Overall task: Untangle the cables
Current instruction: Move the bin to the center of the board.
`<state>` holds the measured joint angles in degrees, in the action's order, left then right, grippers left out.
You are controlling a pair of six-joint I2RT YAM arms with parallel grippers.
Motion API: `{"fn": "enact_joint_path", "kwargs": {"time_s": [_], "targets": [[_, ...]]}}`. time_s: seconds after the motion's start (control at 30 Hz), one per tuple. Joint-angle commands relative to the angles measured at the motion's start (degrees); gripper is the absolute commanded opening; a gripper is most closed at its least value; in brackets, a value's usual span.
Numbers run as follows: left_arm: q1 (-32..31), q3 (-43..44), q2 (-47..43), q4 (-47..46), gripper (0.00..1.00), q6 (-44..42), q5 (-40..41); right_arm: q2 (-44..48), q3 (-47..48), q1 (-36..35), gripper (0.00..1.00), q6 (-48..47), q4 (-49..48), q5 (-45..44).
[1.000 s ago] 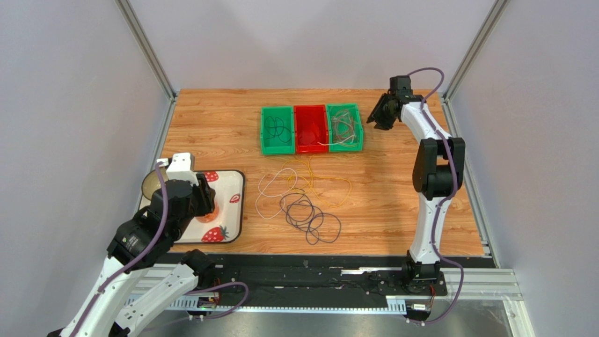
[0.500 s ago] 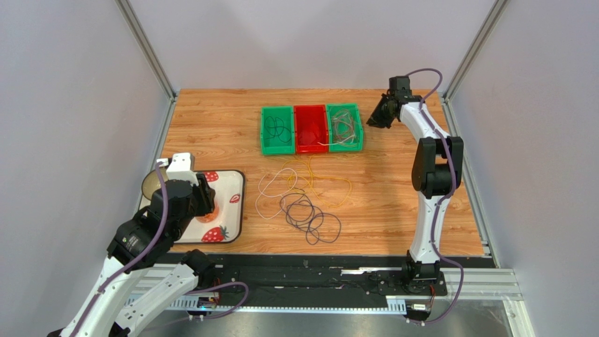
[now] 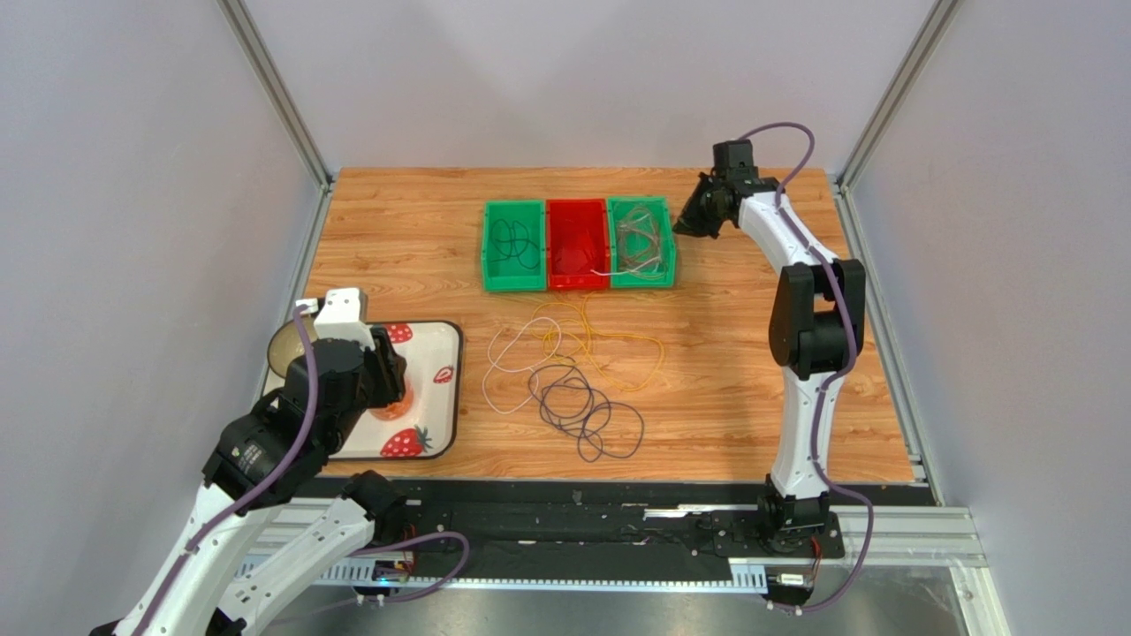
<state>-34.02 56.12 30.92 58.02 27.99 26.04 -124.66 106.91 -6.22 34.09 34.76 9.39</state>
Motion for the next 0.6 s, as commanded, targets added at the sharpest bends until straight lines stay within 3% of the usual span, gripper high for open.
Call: {"fn": "enact_joint_path", "kwargs": {"time_s": [0.0,0.57], "targets": [[0.3,0.0,0.3,-1.2,0.47,0.0,0.1,4.9,1.5,-3.4,0.0,0.8,-1.7,2.5],[0.4,0.0,-0.2,-1.3,0.47,-0.1,0.1,0.4,3.7,-7.2,0.0,-0.4,1.5,1.1]]}}
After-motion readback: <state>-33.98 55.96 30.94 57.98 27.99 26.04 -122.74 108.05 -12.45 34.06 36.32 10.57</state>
